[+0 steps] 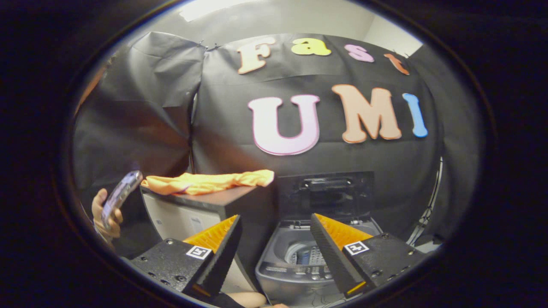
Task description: Put the clothes into the washing machine and then close the washing machine lid.
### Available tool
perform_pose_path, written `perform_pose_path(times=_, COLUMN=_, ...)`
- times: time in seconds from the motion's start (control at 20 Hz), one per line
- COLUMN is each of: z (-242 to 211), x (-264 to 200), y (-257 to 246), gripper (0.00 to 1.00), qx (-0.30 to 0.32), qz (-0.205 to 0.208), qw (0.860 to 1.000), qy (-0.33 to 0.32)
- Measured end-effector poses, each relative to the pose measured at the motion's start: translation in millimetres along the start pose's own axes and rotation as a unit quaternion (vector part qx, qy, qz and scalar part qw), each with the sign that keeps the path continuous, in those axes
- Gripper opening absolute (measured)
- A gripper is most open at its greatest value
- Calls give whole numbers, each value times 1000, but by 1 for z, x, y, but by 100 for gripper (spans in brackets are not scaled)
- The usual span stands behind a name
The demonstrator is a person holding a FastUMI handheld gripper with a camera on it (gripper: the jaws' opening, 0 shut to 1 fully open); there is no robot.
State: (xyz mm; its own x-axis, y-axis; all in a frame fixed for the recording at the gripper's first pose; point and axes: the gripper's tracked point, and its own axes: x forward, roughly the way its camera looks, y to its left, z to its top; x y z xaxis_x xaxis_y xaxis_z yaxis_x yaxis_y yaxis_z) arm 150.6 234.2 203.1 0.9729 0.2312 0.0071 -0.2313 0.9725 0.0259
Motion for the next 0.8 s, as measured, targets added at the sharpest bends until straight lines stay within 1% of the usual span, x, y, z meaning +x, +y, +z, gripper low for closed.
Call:
perform_pose_path(times=0.2, z=56, x=55, y=62, gripper=97, qx=-16, qz=47, qw=999, qy=-8)
perform_pose_path(times=0.4, z=81, x=104, y=123, gripper=97, qx=-13, qz=89, qw=996, qy=15)
perform_pose_path(times=0.65, z=62, x=157, y=174, gripper=98, qx=-9, qz=100, qw=989, qy=105)
perform_pose_path(times=0.8, z=39, x=190, y=189, gripper=98, qx=-7, qz=90, qw=982, qy=165)
